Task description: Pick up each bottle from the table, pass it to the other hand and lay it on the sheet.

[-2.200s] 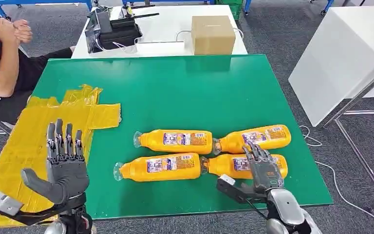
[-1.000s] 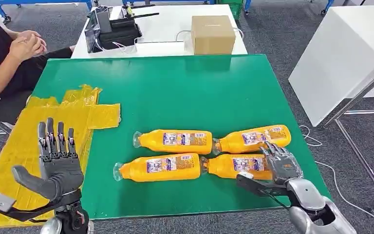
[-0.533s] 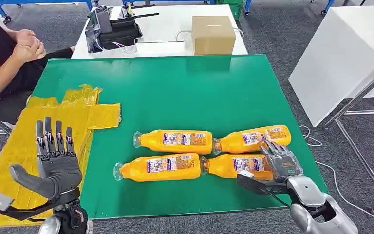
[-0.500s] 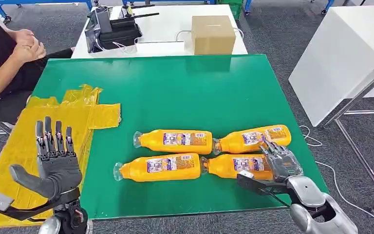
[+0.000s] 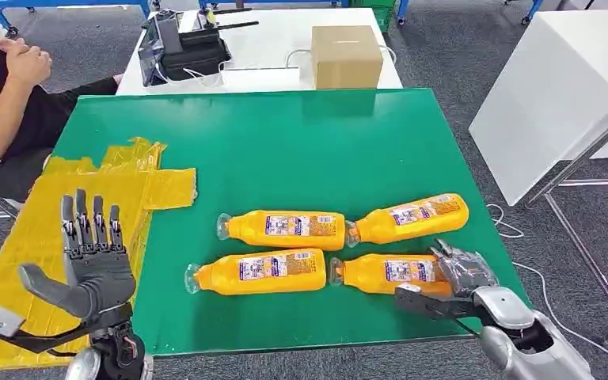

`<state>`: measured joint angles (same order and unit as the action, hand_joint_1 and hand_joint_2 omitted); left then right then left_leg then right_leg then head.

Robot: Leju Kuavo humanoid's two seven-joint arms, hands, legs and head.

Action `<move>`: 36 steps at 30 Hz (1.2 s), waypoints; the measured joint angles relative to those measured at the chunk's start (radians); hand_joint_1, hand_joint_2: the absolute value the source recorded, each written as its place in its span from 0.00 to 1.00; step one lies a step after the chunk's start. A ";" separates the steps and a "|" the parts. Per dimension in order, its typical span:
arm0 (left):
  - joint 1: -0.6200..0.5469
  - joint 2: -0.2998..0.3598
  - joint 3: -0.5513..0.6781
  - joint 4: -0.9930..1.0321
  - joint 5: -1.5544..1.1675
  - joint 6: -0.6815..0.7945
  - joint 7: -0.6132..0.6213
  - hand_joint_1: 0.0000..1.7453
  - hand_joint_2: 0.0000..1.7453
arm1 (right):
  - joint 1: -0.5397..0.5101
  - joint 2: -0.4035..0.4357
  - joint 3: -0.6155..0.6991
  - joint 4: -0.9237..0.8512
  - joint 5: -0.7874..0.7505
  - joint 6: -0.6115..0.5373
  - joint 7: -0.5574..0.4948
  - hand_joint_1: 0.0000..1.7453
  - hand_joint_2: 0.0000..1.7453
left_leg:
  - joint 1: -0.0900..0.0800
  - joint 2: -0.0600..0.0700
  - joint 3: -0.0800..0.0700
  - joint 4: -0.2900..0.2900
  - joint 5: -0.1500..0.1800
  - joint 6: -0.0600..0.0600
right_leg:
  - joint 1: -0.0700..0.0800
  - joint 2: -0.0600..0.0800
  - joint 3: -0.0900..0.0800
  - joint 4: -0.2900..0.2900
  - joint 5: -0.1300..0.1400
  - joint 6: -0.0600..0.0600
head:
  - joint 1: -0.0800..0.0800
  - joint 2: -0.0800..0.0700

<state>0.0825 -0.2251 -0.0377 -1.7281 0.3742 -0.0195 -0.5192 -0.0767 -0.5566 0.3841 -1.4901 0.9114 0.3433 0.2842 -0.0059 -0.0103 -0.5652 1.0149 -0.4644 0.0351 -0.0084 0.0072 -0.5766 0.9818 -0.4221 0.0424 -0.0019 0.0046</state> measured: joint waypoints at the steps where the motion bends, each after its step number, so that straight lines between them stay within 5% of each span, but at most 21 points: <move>1: -0.002 0.000 -0.001 0.002 0.001 0.002 0.000 0.00 0.00 | -0.003 -0.004 0.003 0.004 -0.006 0.001 0.000 1.00 1.00 | 0.000 0.000 0.000 0.000 0.000 0.000 | 0.000 0.000 0.000 0.000 0.000 0.000 | 0.000 0.000; 13: -0.054 0.012 -0.038 0.047 0.033 0.004 0.000 0.00 0.00 | 0.012 -0.076 0.027 0.022 -0.107 0.052 -0.054 1.00 1.00 | 0.000 0.000 0.004 0.000 0.000 0.000 | 0.000 0.000 0.004 -0.001 0.000 0.000 | 0.000 0.000; 17: -0.063 0.019 -0.054 0.058 0.009 0.057 0.025 0.00 0.00 | 0.022 -0.066 0.028 0.035 -0.162 -0.041 -0.063 1.00 1.00 | 0.000 0.000 0.005 0.000 0.000 0.000 | 0.001 0.000 0.004 -0.001 0.000 0.000 | 0.000 0.000; 21: -0.070 0.054 -0.083 0.111 -0.041 0.145 0.115 0.00 0.00 | 0.097 -0.034 -0.035 0.011 -0.442 -0.191 -0.186 1.00 1.00 | 0.000 0.001 0.004 0.000 -0.001 0.000 | 0.000 0.000 0.004 -0.001 0.000 0.000 | 0.000 0.000; 29: -0.072 0.089 -0.109 0.172 -0.039 0.144 0.122 0.00 0.00 | 0.161 -0.010 -0.087 -0.039 -0.489 -0.203 -0.208 1.00 1.00 | 0.000 0.001 0.003 0.000 0.000 0.000 | 0.000 0.000 0.003 -0.001 0.000 0.000 | 0.000 0.000; 30: -0.072 0.092 -0.112 0.174 -0.037 0.143 0.132 0.00 1.00 | 0.166 -0.007 -0.091 -0.042 -0.505 -0.208 -0.224 1.00 1.00 | 0.000 0.001 0.003 0.000 0.000 0.000 | 0.000 0.000 0.003 -0.001 0.000 0.000 | 0.000 0.000; 36: -0.048 0.110 -0.115 0.172 0.032 0.057 0.094 0.00 1.00 | 0.260 0.035 -0.140 -0.214 -0.744 -0.243 -0.429 1.00 1.00 | 0.000 0.001 0.000 0.000 -0.001 0.000 | 0.000 0.000 0.000 0.000 0.000 0.000 | -0.001 0.000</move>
<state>0.0344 -0.1152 -0.1530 -1.5561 0.4067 0.0377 -0.4250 0.1828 -0.5218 0.2441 -1.7042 0.1678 0.1003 -0.1446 -0.0056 -0.0094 -0.5651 1.0149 -0.4649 0.0352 -0.0080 0.0073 -0.5765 0.9814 -0.4222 0.0424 -0.0027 0.0046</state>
